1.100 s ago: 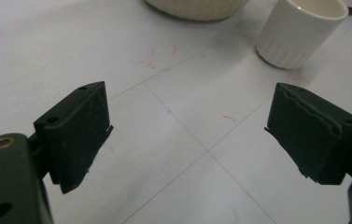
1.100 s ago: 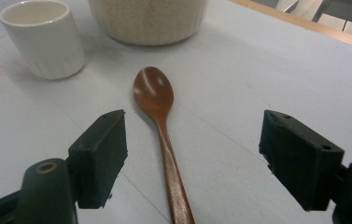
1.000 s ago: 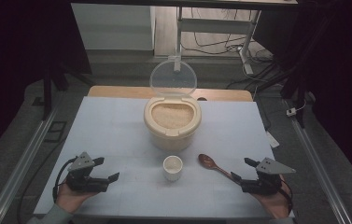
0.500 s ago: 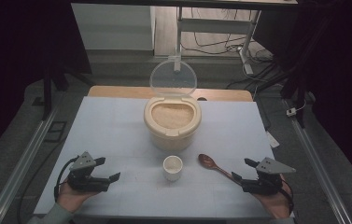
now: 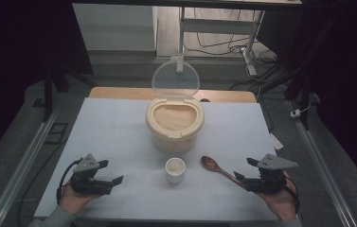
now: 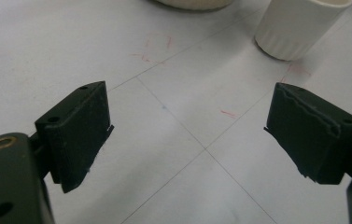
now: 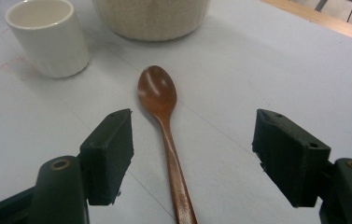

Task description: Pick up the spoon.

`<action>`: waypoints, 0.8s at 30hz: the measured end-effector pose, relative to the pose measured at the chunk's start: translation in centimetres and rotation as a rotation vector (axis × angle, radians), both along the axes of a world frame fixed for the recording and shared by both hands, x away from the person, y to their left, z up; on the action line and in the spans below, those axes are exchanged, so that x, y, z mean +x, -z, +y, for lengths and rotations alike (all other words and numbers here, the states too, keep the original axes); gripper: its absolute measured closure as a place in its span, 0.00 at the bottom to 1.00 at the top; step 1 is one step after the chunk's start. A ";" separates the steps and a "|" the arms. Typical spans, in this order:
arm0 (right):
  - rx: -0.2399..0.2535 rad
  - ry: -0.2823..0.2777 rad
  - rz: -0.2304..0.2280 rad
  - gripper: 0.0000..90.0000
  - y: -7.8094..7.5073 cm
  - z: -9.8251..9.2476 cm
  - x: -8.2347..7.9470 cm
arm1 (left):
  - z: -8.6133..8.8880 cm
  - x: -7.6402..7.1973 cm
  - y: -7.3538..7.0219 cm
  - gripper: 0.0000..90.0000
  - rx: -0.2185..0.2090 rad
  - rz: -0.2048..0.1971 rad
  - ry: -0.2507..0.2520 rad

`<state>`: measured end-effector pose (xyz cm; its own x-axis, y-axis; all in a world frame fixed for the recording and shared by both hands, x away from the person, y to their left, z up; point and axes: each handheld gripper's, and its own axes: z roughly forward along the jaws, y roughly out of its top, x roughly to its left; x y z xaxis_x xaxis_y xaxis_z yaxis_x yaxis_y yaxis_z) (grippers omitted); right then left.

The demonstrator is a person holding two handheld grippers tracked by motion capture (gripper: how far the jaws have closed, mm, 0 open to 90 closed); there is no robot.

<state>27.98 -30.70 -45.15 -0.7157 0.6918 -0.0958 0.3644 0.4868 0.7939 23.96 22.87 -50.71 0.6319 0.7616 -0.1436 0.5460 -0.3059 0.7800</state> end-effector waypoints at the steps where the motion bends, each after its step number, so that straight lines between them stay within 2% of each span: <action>1: -0.008 -0.002 0.008 0.32 -0.2 0.1 0.1 | 0.0 0.0 0.0 0.15 0.000 0.002 0.001; 5: -0.036 0.000 0.037 0.33 -0.7 0.7 0.5 | -0.1 0.0 0.0 0.15 0.004 0.003 0.004; 6: -0.068 -0.006 0.055 0.33 -1.1 1.1 0.8 | -0.1 0.1 0.1 0.15 0.007 0.005 0.005; 9: -0.106 -0.010 0.106 0.33 -1.6 1.8 1.4 | -0.1 0.1 0.1 0.15 0.007 0.007 0.005; 13: -0.184 -0.033 0.196 0.34 -2.0 2.9 2.4 | -0.2 0.2 0.3 0.15 0.012 0.015 0.010; 16: -0.270 -0.055 0.269 0.35 -1.7 4.0 3.2 | -0.2 0.2 0.4 0.14 0.016 0.019 0.014; 17: -0.270 -0.055 0.269 0.35 -1.7 4.0 3.2 | -0.2 0.2 0.4 0.14 0.016 0.019 0.014; 18: -0.320 -0.065 0.316 0.35 -1.3 4.7 3.7 | -0.3 0.2 0.4 0.14 0.017 0.021 0.014; 19: -0.342 -0.068 0.330 0.35 -1.0 5.0 3.9 | -0.3 0.2 0.4 0.14 0.020 0.024 0.016; 20: -0.357 -0.071 0.341 0.36 -0.8 5.2 4.1 | -0.3 0.2 0.5 0.14 0.020 0.024 0.015; 24: -0.362 -0.075 0.365 0.37 -0.2 5.5 4.6 | -0.3 0.3 0.5 0.14 0.024 0.025 0.017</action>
<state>32.58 -25.21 -44.99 -0.7938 0.6058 -0.0546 0.5393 0.7425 0.3974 24.21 22.56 -51.21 0.6409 0.7544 -0.1417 0.5601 -0.3334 0.7584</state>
